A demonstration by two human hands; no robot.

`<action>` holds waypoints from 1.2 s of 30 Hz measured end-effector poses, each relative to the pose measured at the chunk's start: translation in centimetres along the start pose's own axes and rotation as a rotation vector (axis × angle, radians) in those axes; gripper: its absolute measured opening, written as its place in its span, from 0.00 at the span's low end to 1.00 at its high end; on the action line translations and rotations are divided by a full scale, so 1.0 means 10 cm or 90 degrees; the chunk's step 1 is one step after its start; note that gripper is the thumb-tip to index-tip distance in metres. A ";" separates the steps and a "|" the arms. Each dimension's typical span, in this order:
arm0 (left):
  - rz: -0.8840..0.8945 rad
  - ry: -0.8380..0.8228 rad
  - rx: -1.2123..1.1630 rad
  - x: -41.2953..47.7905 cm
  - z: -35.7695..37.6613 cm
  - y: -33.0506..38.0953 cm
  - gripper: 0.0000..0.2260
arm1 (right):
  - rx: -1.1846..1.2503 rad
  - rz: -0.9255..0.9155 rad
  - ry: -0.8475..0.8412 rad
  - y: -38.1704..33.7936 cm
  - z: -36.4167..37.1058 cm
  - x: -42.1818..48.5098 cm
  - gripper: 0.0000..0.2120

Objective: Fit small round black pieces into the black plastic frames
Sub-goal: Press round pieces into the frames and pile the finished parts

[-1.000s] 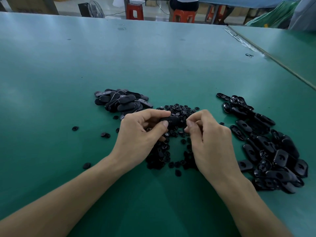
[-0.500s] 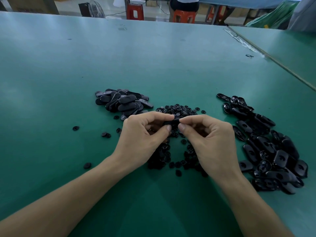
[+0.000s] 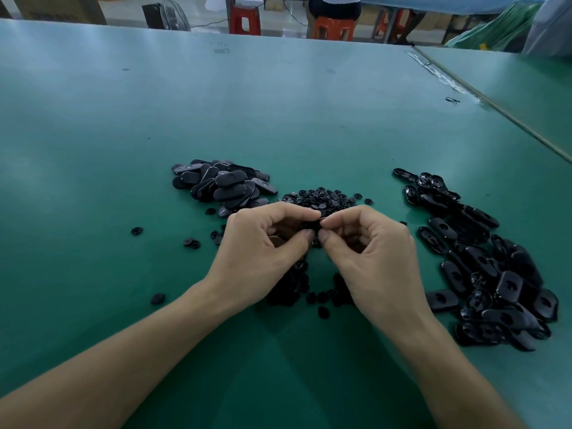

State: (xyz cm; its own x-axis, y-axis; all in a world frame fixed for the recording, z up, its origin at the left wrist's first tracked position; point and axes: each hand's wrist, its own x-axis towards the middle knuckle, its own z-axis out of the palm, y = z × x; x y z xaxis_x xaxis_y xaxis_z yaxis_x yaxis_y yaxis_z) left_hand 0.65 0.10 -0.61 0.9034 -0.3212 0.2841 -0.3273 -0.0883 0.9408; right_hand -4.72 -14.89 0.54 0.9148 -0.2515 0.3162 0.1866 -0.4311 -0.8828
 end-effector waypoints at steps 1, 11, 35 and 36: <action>0.000 0.001 -0.001 0.00 0.00 0.00 0.13 | 0.000 0.000 -0.002 0.00 -0.01 0.00 0.10; -0.006 -0.008 -0.014 0.01 -0.01 0.01 0.12 | -0.023 -0.004 -0.001 -0.02 -0.01 0.01 0.10; 0.010 0.001 -0.034 0.00 -0.01 0.02 0.13 | -0.042 -0.004 0.012 -0.05 -0.01 0.00 0.09; 0.008 0.003 -0.037 0.00 -0.01 0.02 0.13 | -0.039 -0.003 0.009 -0.05 -0.01 0.01 0.09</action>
State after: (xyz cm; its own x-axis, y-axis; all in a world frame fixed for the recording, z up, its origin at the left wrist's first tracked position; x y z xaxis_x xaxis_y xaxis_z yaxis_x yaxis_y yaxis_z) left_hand 0.63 0.14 -0.39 0.9005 -0.3175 0.2970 -0.3223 -0.0291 0.9462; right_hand -4.79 -14.76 1.00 0.9087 -0.2609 0.3259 0.1684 -0.4851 -0.8581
